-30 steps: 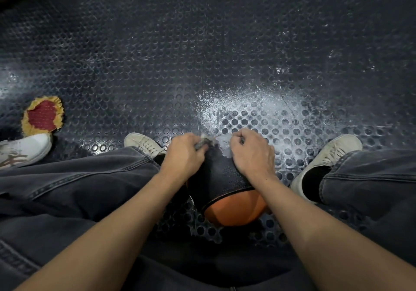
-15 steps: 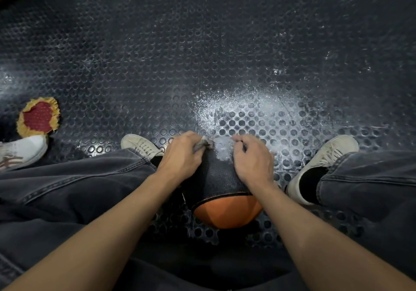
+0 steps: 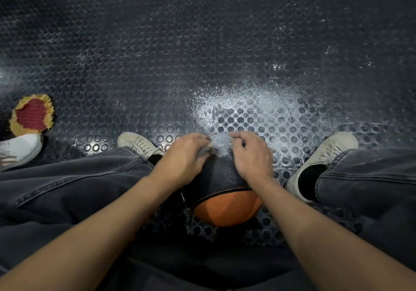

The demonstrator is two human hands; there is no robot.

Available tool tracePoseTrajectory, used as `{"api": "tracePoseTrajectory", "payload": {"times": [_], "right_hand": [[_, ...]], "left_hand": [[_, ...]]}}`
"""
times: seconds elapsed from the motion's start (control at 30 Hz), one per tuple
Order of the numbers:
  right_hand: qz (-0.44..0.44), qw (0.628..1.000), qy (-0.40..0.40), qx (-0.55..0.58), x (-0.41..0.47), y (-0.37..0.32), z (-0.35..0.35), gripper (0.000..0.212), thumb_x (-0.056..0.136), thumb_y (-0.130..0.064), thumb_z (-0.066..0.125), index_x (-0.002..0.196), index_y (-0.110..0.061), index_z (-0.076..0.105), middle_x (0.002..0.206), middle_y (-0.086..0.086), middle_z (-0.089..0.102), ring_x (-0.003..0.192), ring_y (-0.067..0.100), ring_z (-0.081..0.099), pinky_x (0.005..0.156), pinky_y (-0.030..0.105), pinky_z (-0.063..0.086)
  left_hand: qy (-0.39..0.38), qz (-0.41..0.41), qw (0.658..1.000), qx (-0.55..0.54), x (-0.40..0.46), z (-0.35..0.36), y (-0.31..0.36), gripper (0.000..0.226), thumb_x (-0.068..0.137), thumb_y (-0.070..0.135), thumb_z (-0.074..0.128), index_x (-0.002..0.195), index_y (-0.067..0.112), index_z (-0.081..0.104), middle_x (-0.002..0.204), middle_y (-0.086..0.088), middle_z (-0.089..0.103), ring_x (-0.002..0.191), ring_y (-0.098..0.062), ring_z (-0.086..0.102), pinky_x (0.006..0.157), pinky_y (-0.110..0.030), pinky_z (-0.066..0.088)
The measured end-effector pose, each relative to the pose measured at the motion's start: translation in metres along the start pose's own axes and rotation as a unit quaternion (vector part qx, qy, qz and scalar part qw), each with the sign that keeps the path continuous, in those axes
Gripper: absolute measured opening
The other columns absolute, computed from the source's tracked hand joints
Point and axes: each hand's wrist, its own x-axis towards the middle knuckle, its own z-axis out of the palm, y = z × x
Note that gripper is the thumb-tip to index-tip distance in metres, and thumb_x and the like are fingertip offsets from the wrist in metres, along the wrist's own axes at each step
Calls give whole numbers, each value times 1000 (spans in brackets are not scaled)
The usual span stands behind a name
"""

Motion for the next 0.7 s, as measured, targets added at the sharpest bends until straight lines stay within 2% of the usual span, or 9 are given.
{"api": "tracePoseTrajectory", "payload": {"times": [0.1,0.13,0.27,0.33,0.4,0.47,0.57,0.63,0.7], "right_hand": [[-15,1000,4,-7,-1,-5,3,29,102,-32,43,119,-32,66,122,-10,63,103,11,57,103,46,45],[-9,1000,8,-12,0,-6,2,29,101,-31,42,119,-32,66,121,-9,64,103,13,58,103,45,44],[5,1000,12,-14,1,-2,-1,29,101,-31,42,116,-33,66,120,-9,64,100,14,59,101,45,46],[0,1000,3,-9,0,-3,0,28,102,-33,42,116,-35,65,120,-10,64,99,14,59,102,45,46],[1,1000,7,-18,-1,-7,4,29,102,-33,41,117,-33,66,117,-11,64,102,14,60,108,44,39],[10,999,22,-29,-1,-10,7,29,102,-32,40,115,-31,66,114,-10,65,103,15,59,108,42,33],[12,999,31,-25,-3,-7,4,28,102,-31,41,114,-31,65,118,-11,64,108,13,56,107,43,35],[2,1000,14,-26,-4,-7,2,29,102,-31,41,118,-30,65,120,-11,63,108,12,56,108,42,34],[-7,999,10,-36,-5,-12,4,29,102,-31,40,118,-29,64,119,-10,63,108,13,55,105,41,32]], "left_hand": [[2,-106,994,10,20,-4,-15,40,94,20,58,59,21,38,72,2,53,60,-7,44,56,-22,34],[5,-101,995,7,21,-2,-10,40,94,21,58,59,21,38,72,1,53,61,-10,46,55,-22,31],[2,12,1000,12,-2,5,15,21,94,22,56,74,18,56,81,4,53,74,-12,48,65,-21,31],[4,-41,999,12,9,-2,7,30,95,24,56,67,20,48,73,6,48,67,-11,46,62,-24,35],[9,-116,993,6,21,-6,2,40,96,24,56,60,22,39,66,6,46,61,-11,46,61,-29,41],[13,-111,994,20,20,-4,13,40,95,25,55,59,23,39,68,4,48,64,-15,48,63,-30,39],[-1,-26,1000,9,0,2,26,30,94,27,56,66,18,52,79,1,54,71,-18,52,66,-32,40],[-3,-51,999,20,3,-1,14,25,94,28,58,70,18,56,78,1,55,71,-18,53,64,-30,38],[15,-123,992,23,18,-7,1,32,94,26,57,64,22,50,72,0,55,71,-23,58,63,-29,37]]}}
